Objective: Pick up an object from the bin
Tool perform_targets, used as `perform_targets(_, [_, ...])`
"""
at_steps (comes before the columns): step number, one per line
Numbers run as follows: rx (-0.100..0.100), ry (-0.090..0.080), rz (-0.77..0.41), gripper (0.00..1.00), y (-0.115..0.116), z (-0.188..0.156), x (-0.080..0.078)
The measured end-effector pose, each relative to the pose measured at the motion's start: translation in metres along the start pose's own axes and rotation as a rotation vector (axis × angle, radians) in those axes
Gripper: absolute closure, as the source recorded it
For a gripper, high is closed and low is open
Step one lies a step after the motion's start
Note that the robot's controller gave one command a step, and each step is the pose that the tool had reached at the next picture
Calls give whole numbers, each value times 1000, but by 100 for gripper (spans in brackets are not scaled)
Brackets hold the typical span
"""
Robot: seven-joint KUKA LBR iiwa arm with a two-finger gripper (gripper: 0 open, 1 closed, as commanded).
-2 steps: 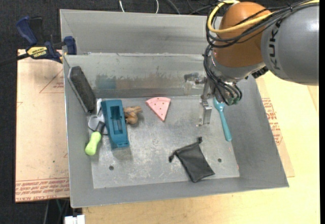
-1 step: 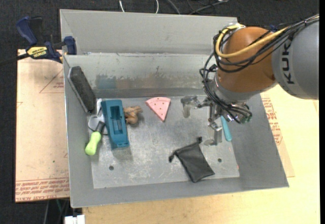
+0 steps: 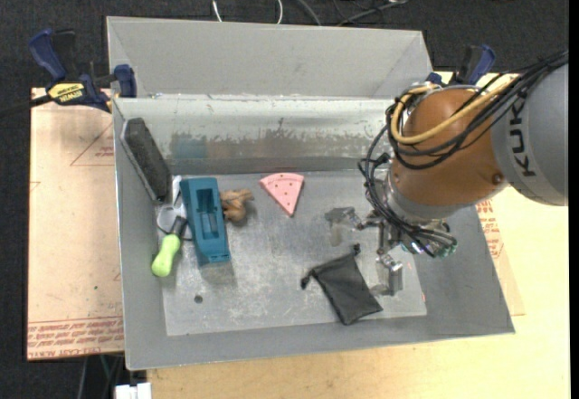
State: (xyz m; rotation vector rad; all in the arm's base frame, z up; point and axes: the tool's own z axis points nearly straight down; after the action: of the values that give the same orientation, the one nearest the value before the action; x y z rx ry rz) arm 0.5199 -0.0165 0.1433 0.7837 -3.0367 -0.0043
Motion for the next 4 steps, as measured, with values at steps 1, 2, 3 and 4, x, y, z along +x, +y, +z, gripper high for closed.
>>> perform_targets(1, [6, -16, 81, 0, -2, 57, 16])
perform_targets(2, [3, -13, 353, 100, -12, 73, 24])
perform_targets(3, [3, -13, 353, 100, -12, 72, 24])
perform_targets(4, [2, -14, 352, 100, -11, 64, 24])
